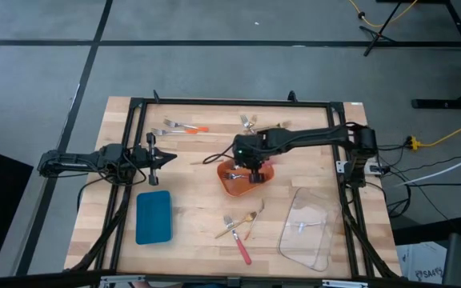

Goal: Sort silverware by color (type)
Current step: Put the pink fork into the orange bin, then put the orange fork into the blue bin

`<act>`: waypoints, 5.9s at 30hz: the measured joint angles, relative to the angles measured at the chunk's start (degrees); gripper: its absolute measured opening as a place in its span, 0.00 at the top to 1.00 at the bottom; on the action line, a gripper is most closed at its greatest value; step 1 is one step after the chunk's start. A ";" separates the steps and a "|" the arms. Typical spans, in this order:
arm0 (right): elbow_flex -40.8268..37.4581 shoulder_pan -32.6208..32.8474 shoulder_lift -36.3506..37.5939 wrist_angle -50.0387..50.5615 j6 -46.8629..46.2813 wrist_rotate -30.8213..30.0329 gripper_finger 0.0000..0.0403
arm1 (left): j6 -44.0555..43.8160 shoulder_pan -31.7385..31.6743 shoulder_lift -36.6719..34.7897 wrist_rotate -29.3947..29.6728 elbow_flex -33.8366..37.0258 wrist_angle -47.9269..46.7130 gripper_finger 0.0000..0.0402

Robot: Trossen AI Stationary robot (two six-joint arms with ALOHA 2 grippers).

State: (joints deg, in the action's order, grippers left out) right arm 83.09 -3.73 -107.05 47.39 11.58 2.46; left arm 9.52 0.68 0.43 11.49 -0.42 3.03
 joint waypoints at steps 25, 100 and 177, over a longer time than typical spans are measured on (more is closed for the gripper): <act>-0.04 -0.02 -2.80 -5.58 -2.40 8.60 0.99 | 0.00 -0.01 -0.01 0.00 0.00 0.00 1.00; -43.85 -14.59 59.52 -28.53 -4.45 0.80 0.75 | -9.20 -1.97 20.29 16.14 -13.81 19.64 0.67; -44.74 -20.67 58.15 -28.72 -4.24 10.30 0.75 | 7.62 -51.20 96.04 -9.49 -57.07 -54.33 0.67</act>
State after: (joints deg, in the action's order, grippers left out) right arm 38.35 -24.40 -48.90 18.68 7.33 12.75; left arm 17.14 -50.52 96.47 2.00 -57.49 -51.30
